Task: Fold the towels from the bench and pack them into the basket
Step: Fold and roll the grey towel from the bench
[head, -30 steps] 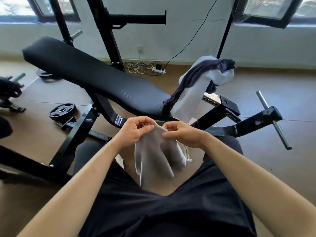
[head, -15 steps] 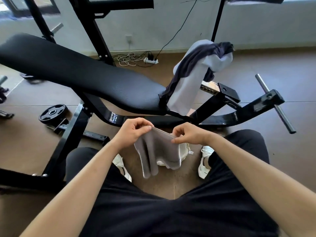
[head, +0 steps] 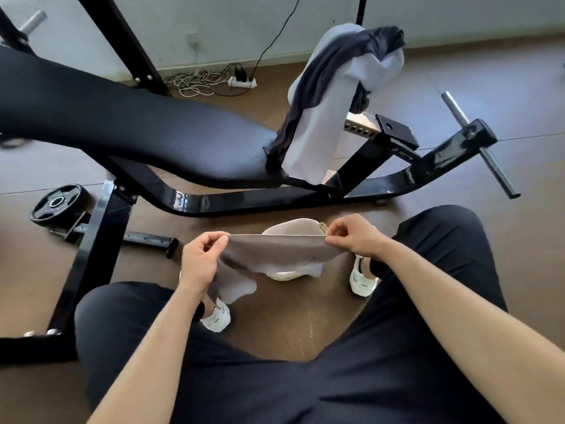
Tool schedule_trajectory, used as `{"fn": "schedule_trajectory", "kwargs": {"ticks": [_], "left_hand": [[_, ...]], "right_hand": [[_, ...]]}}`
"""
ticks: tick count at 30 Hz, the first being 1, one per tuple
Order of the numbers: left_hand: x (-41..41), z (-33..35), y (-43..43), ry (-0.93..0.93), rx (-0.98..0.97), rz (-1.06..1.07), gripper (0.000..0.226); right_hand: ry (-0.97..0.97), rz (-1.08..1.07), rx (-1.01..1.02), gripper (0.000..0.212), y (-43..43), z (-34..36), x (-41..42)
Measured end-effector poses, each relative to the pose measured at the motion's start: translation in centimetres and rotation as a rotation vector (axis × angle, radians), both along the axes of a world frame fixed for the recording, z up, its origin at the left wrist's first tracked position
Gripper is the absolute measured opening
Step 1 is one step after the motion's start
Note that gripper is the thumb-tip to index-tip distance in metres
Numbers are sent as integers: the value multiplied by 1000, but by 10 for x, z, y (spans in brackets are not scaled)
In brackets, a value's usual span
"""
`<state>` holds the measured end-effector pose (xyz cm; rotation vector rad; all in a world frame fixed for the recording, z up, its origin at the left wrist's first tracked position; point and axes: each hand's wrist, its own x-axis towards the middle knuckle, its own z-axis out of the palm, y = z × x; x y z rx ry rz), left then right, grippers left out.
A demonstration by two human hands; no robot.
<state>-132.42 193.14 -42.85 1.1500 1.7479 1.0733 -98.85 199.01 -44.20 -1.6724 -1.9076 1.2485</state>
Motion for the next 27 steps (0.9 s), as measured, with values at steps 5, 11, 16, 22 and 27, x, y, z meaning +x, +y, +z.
{"fn": "schedule_trajectory", "kwargs": {"ticks": [5, 11, 16, 22, 27], "left_hand": [[5, 3, -3, -106, -16, -23, 18], [34, 18, -13, -127, 3, -247, 14], [44, 18, -14, -138, 10, -402, 19], [41, 9, -13, -144, -16, -477, 18], [39, 0, -15, -121, -78, -501, 7]], "right_hand": [[230, -128, 191, 15, -6, 28, -30], [442, 29, 107, 57, -23, 26, -80], [331, 187, 98, 19, -21, 22, -87], [382, 98, 78, 6, -16, 29, -72], [538, -154, 139, 4, -12, 40, -58]]}}
